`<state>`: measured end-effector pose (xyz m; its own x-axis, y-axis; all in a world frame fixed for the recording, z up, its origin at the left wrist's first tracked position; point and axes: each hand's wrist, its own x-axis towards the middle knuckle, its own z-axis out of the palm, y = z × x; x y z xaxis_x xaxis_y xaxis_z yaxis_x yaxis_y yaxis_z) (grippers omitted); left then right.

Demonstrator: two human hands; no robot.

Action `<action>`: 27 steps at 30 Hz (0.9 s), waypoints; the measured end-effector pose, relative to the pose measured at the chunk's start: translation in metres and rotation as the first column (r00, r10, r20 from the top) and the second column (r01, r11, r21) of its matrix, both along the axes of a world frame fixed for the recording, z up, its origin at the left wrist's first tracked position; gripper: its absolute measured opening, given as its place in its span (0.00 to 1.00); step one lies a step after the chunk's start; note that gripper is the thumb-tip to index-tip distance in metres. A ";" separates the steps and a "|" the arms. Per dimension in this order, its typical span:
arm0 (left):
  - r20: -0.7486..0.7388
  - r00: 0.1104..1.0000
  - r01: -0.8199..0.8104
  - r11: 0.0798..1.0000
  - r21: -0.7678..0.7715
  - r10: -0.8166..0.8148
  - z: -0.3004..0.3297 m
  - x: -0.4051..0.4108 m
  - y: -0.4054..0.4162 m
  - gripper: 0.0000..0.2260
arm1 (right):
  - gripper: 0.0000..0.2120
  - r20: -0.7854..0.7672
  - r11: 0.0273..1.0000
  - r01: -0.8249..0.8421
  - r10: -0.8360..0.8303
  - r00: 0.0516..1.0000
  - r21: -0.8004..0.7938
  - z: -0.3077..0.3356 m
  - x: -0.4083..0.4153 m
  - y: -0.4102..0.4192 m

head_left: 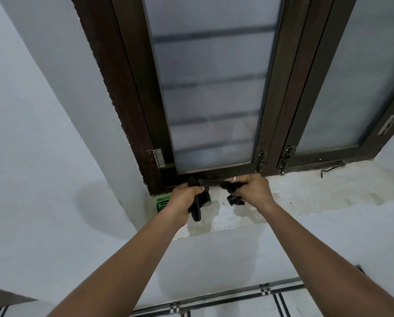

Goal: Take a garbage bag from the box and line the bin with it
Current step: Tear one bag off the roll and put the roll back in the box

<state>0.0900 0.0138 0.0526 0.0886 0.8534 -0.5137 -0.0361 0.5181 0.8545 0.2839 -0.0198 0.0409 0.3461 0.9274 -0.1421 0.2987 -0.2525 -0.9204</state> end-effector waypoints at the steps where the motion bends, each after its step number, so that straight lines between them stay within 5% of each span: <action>1: 0.023 1.000 -0.013 1.000 -0.017 0.013 0.001 -0.001 0.001 0.11 | 0.16 -0.016 0.997 0.061 -0.060 0.998 0.038 -0.001 0.000 0.002; 5: 0.106 0.992 -0.058 0.996 -0.063 0.065 0.000 -0.003 0.005 0.13 | 0.06 0.097 0.984 0.137 -0.148 0.984 0.111 -0.007 0.001 0.009; 7: 0.121 0.990 -0.059 0.996 -0.069 0.067 -0.002 -0.004 0.007 0.13 | 0.16 0.186 0.985 0.131 -0.151 0.971 0.114 -0.015 0.003 0.016; 11: 0.139 0.988 -0.059 0.994 -0.095 0.072 -0.005 -0.003 0.008 0.11 | 0.18 0.315 0.989 0.089 -0.123 0.941 0.122 -0.029 0.006 0.018; 17: 0.136 0.988 -0.055 0.994 -0.094 0.068 -0.011 -0.005 0.007 0.14 | 0.11 0.539 0.978 0.197 -0.129 0.833 -0.070 -0.041 0.010 0.011; 20: 0.130 0.989 -0.062 0.993 -0.104 0.075 -0.014 -0.006 0.008 0.14 | 0.02 0.504 0.979 0.200 -0.156 0.850 -0.034 -0.053 0.015 0.012; 24: 0.132 0.987 -0.073 0.991 -0.116 0.088 -0.017 -0.007 0.008 0.13 | 0.09 0.464 0.999 0.000 0.024 0.886 -0.052 -0.066 0.015 0.016; 27: 0.133 0.987 -0.076 0.989 -0.126 0.093 -0.019 -0.006 0.008 0.11 | 0.10 0.376 0.995 0.033 0.004 0.927 -0.093 -0.072 0.016 0.022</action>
<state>0.0837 0.0223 0.0332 0.0961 0.7938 -0.6005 -0.1975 0.6065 0.7702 0.2995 0.0026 -0.0306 0.4049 0.9102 -0.0877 0.6128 -0.3413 -0.7128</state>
